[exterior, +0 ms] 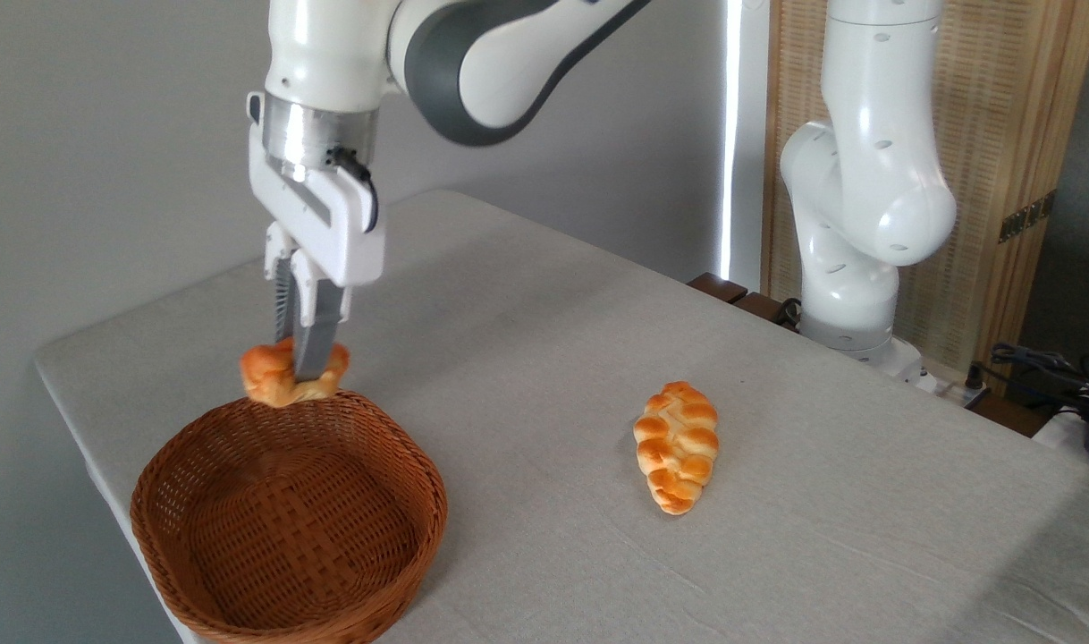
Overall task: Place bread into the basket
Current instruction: 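Lift the round bun and carry it over the wicker basket, then open the gripper to drop the bun into the basket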
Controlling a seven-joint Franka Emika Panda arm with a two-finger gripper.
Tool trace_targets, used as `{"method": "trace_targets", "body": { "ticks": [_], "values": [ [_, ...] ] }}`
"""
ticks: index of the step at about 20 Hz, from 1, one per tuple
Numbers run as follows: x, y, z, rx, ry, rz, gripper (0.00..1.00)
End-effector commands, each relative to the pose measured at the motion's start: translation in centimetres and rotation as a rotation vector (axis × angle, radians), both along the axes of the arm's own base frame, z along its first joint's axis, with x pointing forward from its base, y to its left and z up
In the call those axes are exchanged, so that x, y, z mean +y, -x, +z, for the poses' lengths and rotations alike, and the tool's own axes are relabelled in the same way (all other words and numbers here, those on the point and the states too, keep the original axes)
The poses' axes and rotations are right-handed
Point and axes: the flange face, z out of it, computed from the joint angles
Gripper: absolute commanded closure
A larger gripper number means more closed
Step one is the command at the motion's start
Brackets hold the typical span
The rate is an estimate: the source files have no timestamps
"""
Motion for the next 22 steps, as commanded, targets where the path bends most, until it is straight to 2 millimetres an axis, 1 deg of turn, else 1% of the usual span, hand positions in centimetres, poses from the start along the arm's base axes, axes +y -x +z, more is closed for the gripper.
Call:
{"method": "trace_targets", "body": {
  "ticks": [1, 3, 4, 6, 12, 14, 15, 18, 19, 20, 22],
  "values": [
    [0.1, -1.9, -0.9, -0.082, 0.015, 0.006, 0.0],
    [0.3, -2.2, -1.0, -0.093, 0.016, 0.012, 0.0],
    [0.8, -2.4, -1.4, -0.088, 0.012, 0.021, 0.0],
    [0.7, -2.6, -2.0, -0.083, 0.007, 0.02, 0.0],
    [0.7, -2.5, -1.6, -0.09, 0.013, 0.028, 0.0],
    [1.2, -2.1, -0.5, -0.09, 0.018, 0.032, 0.0],
    [1.4, -1.7, -0.4, -0.061, 0.014, 0.029, 0.0],
    [2.1, 0.0, 0.9, 0.029, 0.006, 0.022, 0.0],
    [2.9, 0.5, 1.2, 0.064, 0.001, 0.026, 0.0],
    [3.2, 0.9, 1.4, 0.09, -0.002, 0.026, 0.0],
    [3.4, 1.8, 1.6, 0.146, -0.009, 0.021, 0.0]
  ]
}}
